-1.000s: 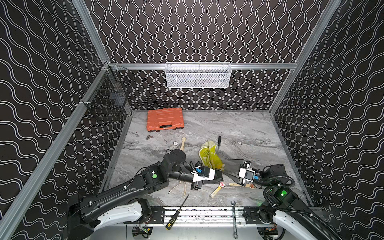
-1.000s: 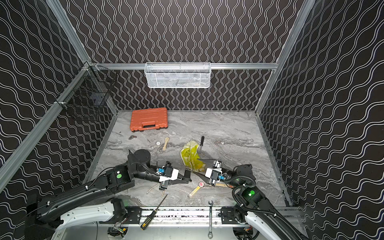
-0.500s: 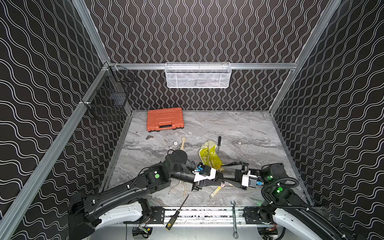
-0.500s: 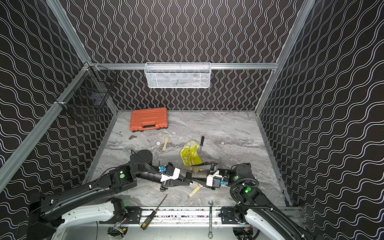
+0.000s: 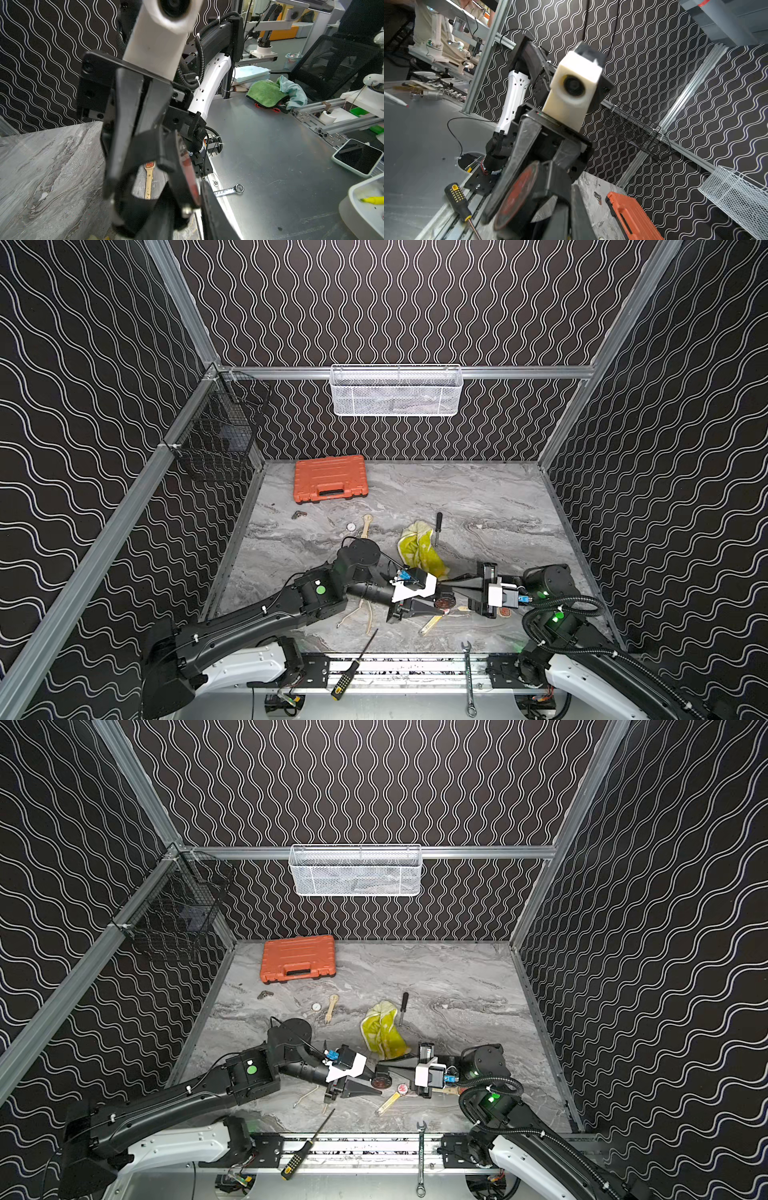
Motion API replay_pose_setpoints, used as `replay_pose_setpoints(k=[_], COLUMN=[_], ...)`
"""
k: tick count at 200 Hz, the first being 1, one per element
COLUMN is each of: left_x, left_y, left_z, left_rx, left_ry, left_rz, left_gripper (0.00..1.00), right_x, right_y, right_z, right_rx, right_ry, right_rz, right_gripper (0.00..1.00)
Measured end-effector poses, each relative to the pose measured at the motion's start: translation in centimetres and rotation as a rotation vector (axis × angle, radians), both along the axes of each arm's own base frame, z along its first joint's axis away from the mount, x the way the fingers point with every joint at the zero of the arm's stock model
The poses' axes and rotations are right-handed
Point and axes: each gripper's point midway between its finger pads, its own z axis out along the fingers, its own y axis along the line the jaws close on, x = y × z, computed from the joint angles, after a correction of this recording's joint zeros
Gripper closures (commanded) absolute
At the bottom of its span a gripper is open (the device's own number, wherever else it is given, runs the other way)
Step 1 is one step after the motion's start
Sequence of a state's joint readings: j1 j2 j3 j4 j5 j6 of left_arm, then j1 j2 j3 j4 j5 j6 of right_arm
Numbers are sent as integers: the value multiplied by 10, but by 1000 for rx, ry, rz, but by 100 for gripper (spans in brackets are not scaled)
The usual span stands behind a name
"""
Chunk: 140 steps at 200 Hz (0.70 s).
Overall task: Wipe the watch dial
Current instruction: Pick up the watch at the center of the board.
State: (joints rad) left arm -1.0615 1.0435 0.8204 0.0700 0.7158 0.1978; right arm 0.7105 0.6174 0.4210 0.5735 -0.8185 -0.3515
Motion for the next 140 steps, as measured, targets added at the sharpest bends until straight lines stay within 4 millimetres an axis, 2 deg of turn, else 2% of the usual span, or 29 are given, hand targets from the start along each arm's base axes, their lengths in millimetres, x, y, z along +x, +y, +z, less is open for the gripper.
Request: replay_pose_setpoints(k=[20, 56, 79, 109, 140], left_x=[0, 8, 13, 20, 24], left_y=[4, 4, 1, 0, 5], left_z=[-2, -4, 0, 0, 5], left_rx=[-22, -51, -80, -98, -108], left_ry=[-33, -85, -105, -142, -173], left_rz=[7, 60, 83, 121, 153], left_gripper=[63, 65, 75, 98, 100], right_x=[3, 10, 14, 16, 18], right_y=[2, 7, 9, 10, 9], right_z=[0, -4, -3, -1, -3], right_rx=[4, 21, 42, 63, 77], right_ry=[79, 212, 270, 318, 329], right_rz=[9, 40, 50, 63, 55], right_gripper=[100, 100, 100, 100, 98])
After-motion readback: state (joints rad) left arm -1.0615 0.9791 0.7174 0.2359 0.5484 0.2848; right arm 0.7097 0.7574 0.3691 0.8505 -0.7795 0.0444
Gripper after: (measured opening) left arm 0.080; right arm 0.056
